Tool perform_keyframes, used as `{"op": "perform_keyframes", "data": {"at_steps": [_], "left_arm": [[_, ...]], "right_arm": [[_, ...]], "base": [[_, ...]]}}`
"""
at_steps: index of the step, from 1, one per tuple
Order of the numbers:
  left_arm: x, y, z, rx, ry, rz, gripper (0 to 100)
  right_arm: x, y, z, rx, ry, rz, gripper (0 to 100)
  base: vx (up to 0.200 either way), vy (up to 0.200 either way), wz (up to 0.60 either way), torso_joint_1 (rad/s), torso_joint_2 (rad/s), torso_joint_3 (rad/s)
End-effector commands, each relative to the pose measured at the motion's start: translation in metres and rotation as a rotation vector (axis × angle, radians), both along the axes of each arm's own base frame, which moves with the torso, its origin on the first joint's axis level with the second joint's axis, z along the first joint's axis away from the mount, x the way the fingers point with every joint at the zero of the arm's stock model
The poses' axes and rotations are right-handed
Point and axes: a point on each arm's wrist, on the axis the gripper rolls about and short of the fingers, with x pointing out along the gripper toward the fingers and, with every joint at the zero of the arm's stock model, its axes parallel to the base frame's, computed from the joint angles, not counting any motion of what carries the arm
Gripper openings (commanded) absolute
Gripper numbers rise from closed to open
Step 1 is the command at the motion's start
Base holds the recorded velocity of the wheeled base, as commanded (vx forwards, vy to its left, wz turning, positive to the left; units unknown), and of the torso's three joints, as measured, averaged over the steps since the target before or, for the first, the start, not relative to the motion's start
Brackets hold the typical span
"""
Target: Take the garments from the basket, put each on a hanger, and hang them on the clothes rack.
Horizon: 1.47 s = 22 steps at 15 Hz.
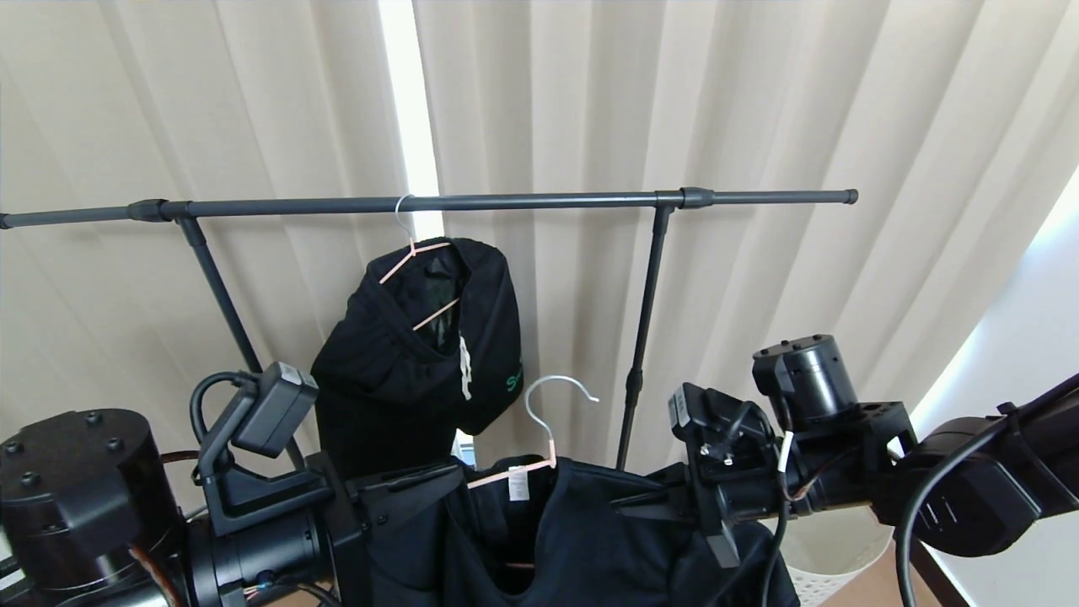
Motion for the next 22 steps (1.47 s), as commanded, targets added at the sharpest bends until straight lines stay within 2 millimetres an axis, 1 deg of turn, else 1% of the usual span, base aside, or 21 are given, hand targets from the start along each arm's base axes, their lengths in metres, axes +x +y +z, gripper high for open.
{"op": "perform_keyframes", "data": {"at_steps": [1,2,4,7,11,14,21,22], "left_arm": [[-0.007,-0.003,0.01,-0.033,-0.034,-0.03,0],[-0.011,-0.005,0.014,-0.058,-0.023,-0.048,0],[-0.013,-0.005,0.017,-0.086,-0.006,-0.05,0],[-0.013,-0.005,0.019,-0.095,-0.011,-0.052,0],[-0.01,-0.007,0.019,-0.091,-0.006,-0.046,0],[-0.007,-0.008,0.016,-0.08,0.01,-0.042,0],[-0.002,-0.01,0.009,-0.057,0.032,-0.02,0],[-0.002,-0.011,0.008,-0.054,0.036,-0.017,100]], "right_arm": [[-0.001,0.007,-0.008,-0.005,0.027,0.0,0],[0.0,0.011,-0.01,0.02,0.046,-0.032,0],[0.003,0.017,-0.012,0.051,0.036,-0.082,0],[0.005,0.022,-0.006,0.121,0.046,-0.134,0],[0.007,0.023,0.002,0.22,0.057,-0.173,0],[0.006,0.022,0.007,0.277,0.044,-0.186,0],[0.001,0.02,0.007,0.31,0.005,-0.175,0],[0.001,0.019,0.007,0.314,-0.001,-0.174,0]], "base": [[0.0,0.0,0.0,0.0,0.0,0.0],[0.0,0.0,0.0,0.0,0.0,0.0],[0.0,0.0,0.0,0.0,0.0,0.0],[0.0,0.0,0.0,0.0,0.0,0.0],[0.0,0.0,0.0,0.0,0.0,0.0],[0.0,0.0,0.0,0.0,0.0,0.0],[0.0,0.0,0.0,0.0,0.0,0.0],[0.0,0.0,0.0,0.0,0.0,0.0]]}}
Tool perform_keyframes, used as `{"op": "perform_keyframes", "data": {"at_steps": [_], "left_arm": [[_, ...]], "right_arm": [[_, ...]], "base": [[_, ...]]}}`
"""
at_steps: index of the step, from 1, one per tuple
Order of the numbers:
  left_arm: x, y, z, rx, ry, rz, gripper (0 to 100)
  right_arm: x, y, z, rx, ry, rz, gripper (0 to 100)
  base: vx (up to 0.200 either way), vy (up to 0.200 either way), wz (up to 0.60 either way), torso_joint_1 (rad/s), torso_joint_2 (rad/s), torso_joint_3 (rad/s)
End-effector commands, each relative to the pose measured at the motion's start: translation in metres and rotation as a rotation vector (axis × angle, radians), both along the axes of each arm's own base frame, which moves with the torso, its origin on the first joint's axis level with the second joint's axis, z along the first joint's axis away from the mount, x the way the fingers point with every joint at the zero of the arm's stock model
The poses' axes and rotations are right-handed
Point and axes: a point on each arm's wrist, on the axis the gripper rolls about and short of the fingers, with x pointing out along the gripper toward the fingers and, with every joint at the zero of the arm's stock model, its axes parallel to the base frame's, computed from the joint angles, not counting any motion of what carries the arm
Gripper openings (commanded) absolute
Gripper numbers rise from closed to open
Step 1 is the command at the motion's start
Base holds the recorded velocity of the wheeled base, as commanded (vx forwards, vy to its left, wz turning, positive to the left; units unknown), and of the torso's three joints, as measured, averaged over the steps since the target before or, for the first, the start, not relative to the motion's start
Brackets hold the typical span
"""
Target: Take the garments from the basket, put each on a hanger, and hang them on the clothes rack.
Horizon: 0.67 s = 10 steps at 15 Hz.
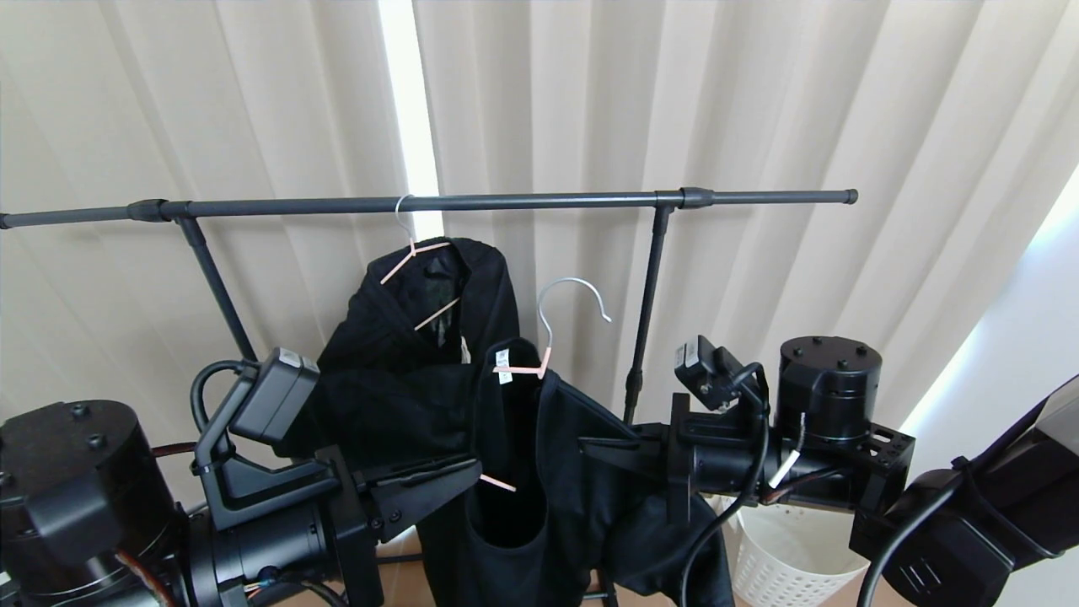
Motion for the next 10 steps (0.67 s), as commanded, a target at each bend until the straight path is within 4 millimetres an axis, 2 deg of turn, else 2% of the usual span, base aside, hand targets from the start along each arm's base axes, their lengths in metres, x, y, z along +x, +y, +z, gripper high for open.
{"op": "perform_keyframes", "data": {"at_steps": [1,5,10], "left_arm": [[0.002,-0.001,-0.003,0.009,0.01,0.011,100],[0.0,0.0,-0.002,0.018,-0.014,0.011,100],[-0.009,0.007,0.015,-0.02,-0.094,0.015,100]], "right_arm": [[-0.001,-0.001,-0.001,0.0,-0.002,0.0,0],[-0.001,-0.001,-0.001,0.001,-0.003,0.0,0],[0.0,-0.001,-0.002,0.001,-0.002,0.0,0]], "base": [[0.0,0.0,0.0,0.0,0.0,0.0],[0.0,0.0,0.0,0.0,0.0,0.0],[0.0,0.0,0.0,0.0,0.0,0.0]]}}
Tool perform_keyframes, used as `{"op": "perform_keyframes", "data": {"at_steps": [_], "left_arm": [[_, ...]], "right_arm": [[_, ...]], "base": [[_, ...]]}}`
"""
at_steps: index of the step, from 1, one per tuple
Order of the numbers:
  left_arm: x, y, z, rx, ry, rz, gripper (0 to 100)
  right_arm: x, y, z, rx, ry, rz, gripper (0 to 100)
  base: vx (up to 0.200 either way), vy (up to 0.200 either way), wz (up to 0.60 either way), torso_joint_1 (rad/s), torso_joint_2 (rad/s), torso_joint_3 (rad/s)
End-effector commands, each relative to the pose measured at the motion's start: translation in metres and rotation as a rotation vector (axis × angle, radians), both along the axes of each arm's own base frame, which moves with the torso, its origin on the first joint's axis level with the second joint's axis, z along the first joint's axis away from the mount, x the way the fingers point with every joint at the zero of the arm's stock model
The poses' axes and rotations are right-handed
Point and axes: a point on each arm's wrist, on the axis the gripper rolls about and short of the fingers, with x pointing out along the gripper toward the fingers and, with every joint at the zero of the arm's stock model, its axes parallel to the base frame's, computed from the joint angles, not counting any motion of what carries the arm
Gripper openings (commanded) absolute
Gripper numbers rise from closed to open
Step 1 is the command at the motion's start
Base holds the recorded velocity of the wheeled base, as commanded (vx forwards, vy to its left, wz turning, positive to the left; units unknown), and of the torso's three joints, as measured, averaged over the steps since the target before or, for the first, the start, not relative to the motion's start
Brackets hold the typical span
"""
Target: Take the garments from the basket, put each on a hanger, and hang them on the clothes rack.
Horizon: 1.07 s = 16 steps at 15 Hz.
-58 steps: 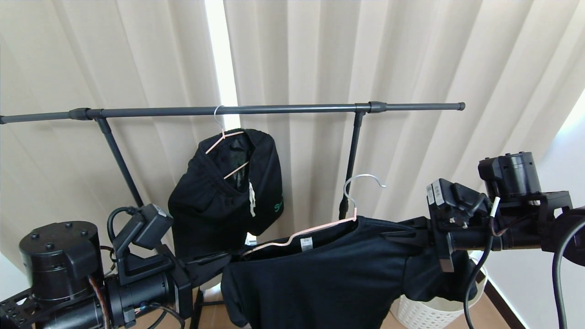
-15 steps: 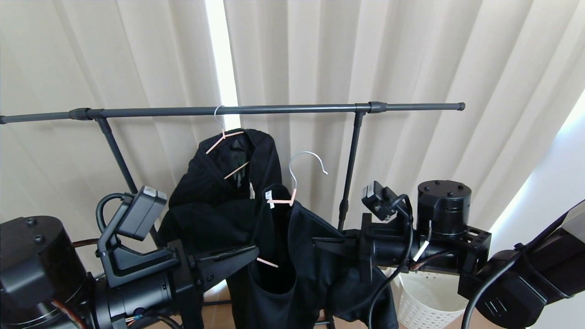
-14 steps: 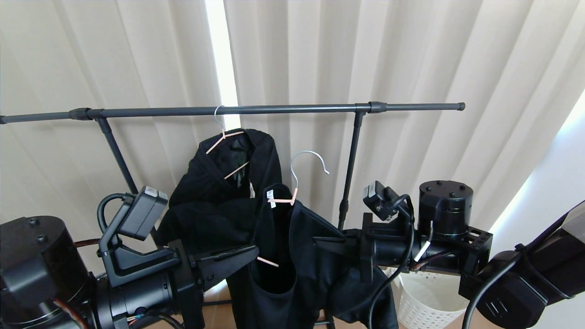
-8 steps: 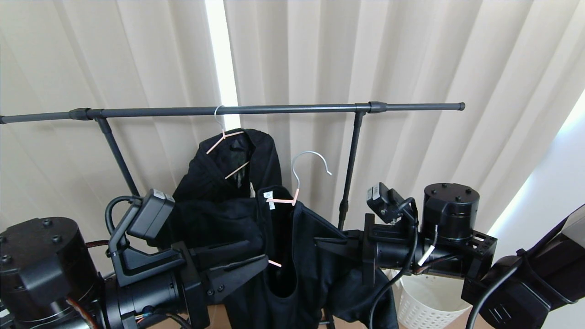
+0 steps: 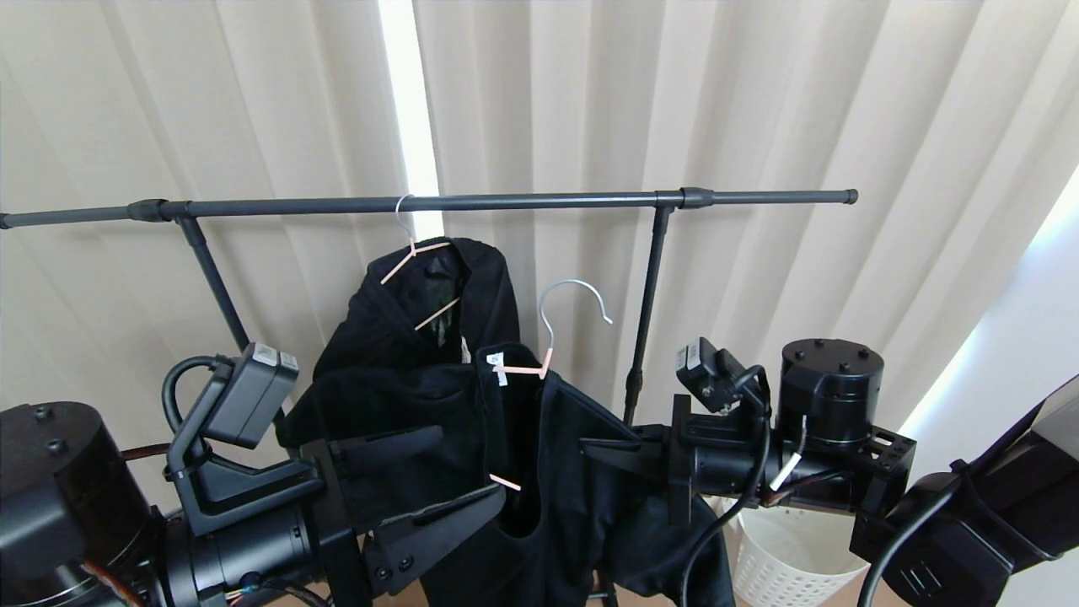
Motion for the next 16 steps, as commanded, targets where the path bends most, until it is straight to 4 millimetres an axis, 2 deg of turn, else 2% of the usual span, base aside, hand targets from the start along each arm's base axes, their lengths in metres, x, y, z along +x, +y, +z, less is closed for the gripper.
{"op": "perform_keyframes", "data": {"at_steps": [1,6,8,12,16], "left_arm": [[-0.003,0.003,0.008,-0.023,-0.032,0.005,100],[0.008,0.034,0.043,-0.004,-0.048,0.165,100],[0.016,0.055,0.057,0.006,-0.042,0.267,100],[0.024,0.081,0.054,0.031,-0.059,0.266,100],[0.03,0.103,0.024,0.103,-0.033,0.166,100]], "right_arm": [[0.0,0.0,0.0,-0.001,0.0,0.001,0],[-0.001,-0.005,-0.001,-0.007,-0.001,-0.006,0],[0.0,-0.014,-0.003,-0.021,-0.032,0.0,0],[0.0,-0.034,-0.004,-0.028,-0.121,0.052,0],[0.004,-0.053,0.007,0.001,-0.153,0.059,0]], "base": [[0.0,0.0,0.0,0.0,0.0,0.0],[0.0,0.0,0.0,0.0,0.0,0.0],[0.0,0.0,0.0,0.0,0.0,0.0],[0.0,0.0,0.0,0.0,0.0,0.0],[0.0,0.0,0.0,0.0,0.0,0.0]]}}
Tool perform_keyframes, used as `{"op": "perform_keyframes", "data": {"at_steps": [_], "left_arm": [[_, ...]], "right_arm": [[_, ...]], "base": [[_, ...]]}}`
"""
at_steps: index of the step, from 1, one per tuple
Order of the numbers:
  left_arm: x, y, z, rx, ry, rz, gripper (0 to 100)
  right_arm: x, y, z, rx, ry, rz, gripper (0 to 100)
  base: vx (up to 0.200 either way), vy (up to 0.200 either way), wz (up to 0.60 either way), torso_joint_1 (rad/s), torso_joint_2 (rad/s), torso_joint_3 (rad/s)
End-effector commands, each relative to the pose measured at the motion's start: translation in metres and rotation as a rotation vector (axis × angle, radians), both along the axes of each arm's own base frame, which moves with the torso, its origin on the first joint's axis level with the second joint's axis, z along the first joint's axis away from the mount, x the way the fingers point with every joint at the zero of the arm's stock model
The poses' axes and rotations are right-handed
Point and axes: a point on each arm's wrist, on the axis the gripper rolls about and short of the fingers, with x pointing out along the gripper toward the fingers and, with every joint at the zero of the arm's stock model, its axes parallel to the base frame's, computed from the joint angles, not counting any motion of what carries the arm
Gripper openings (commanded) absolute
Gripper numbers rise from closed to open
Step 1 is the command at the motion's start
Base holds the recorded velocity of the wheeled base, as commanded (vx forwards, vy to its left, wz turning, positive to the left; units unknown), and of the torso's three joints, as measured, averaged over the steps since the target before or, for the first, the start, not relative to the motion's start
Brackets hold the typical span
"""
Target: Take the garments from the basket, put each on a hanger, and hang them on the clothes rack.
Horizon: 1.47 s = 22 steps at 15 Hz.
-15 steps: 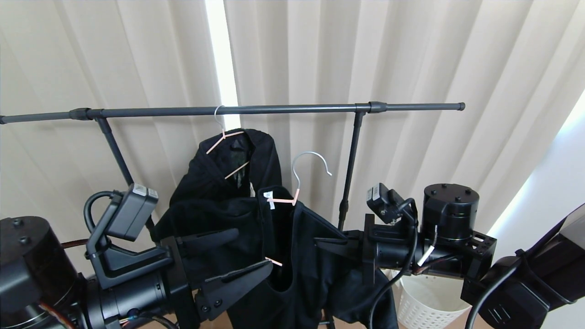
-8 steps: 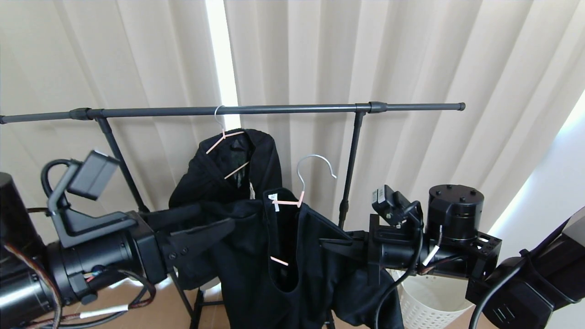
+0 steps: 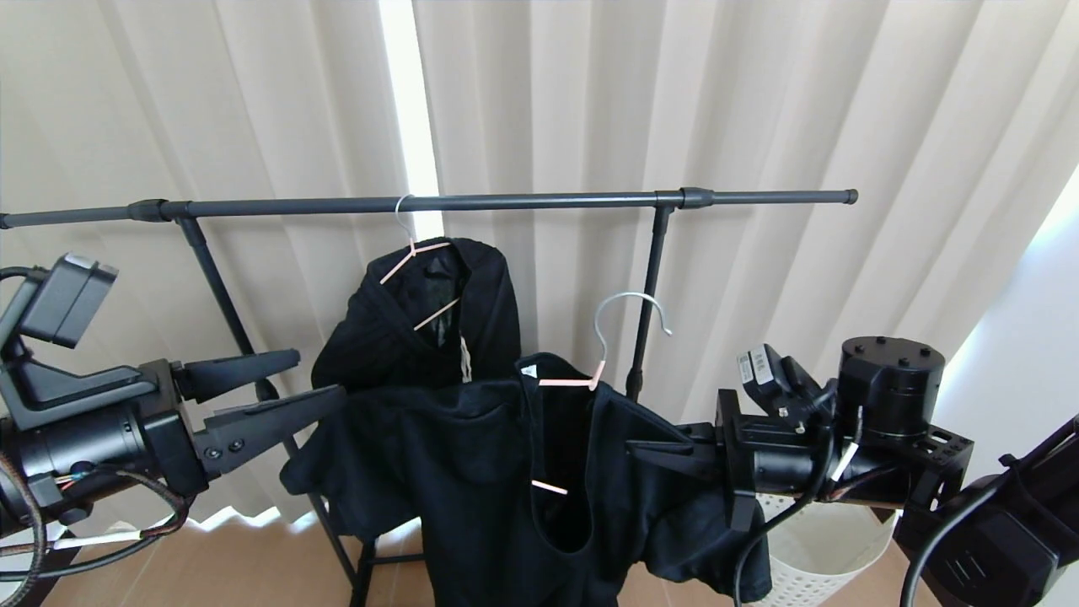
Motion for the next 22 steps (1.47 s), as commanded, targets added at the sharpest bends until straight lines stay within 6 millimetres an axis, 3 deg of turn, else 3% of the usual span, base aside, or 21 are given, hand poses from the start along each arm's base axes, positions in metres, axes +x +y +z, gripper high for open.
{"op": "perform_keyframes", "data": {"at_steps": [1,6,13,22], "left_arm": [[0.003,0.012,-0.017,0.008,0.046,-0.028,100],[0.009,0.015,-0.034,0.012,0.102,-0.075,100],[0.021,0.015,-0.05,0.01,0.143,-0.074,100],[0.028,0.015,-0.054,0.006,0.17,-0.068,100]], "right_arm": [[0.001,-0.014,0.01,0.019,-0.029,-0.016,0],[-0.001,-0.029,0.02,0.054,-0.046,0.044,0],[-0.005,-0.031,0.027,0.068,-0.066,0.069,0],[-0.004,-0.035,0.031,0.072,-0.08,0.054,0]], "base": [[0.0,0.0,0.0,0.0,0.0,0.0],[0.0,0.0,0.0,0.0,0.0,0.0],[0.0,0.0,0.0,0.0,0.0,0.0],[0.0,0.0,0.0,0.0,0.0,0.0]]}}
